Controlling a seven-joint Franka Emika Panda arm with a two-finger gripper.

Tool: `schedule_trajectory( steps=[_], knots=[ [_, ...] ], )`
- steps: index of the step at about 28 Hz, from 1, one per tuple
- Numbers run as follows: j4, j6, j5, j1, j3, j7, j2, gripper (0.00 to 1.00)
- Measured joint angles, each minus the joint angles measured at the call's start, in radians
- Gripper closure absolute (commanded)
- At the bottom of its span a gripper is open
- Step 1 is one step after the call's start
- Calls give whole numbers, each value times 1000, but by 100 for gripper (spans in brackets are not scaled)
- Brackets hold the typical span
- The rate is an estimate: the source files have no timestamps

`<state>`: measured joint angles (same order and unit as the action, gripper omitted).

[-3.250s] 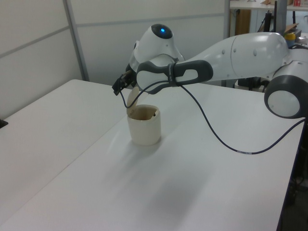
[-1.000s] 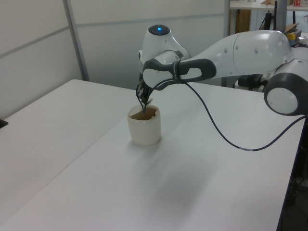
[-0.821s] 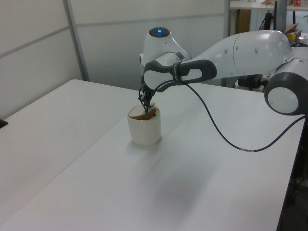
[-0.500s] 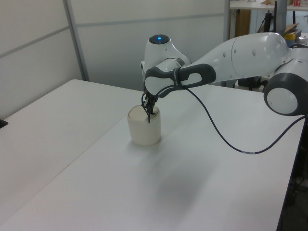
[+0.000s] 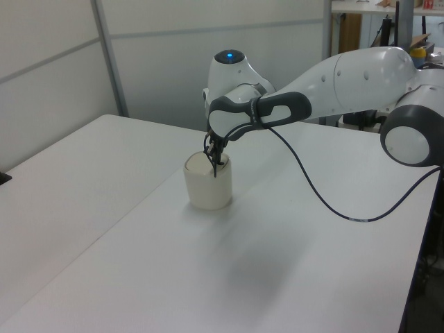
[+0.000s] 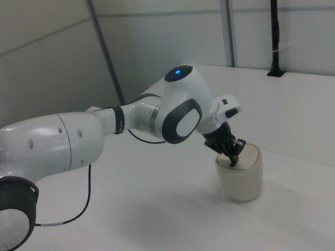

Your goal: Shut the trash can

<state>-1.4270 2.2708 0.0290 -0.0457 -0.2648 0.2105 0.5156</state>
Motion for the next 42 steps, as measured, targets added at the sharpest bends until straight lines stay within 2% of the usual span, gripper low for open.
schedule_trajectory(
  steps=[1,2,4,5,6,8,14,24,30,42],
  knots=[
    [2,0,0,0,0,-8,-2,89],
    [4,0,2,0,0,-18,-4,67],
    [10,0,7,-1,1,-43,-10,31],
    [13,0,14,-1,1,-51,-13,23],
    [18,0,23,-1,1,-61,-16,20],
    [28,0,42,-2,1,-77,-30,1],
    [35,-8,51,-2,1,-94,-84,0],
    [35,-143,52,-6,2,-99,-157,0],
    [36,-283,52,-9,2,-99,-194,0],
    [73,-667,52,-12,4,-99,-258,0]
  ],
)
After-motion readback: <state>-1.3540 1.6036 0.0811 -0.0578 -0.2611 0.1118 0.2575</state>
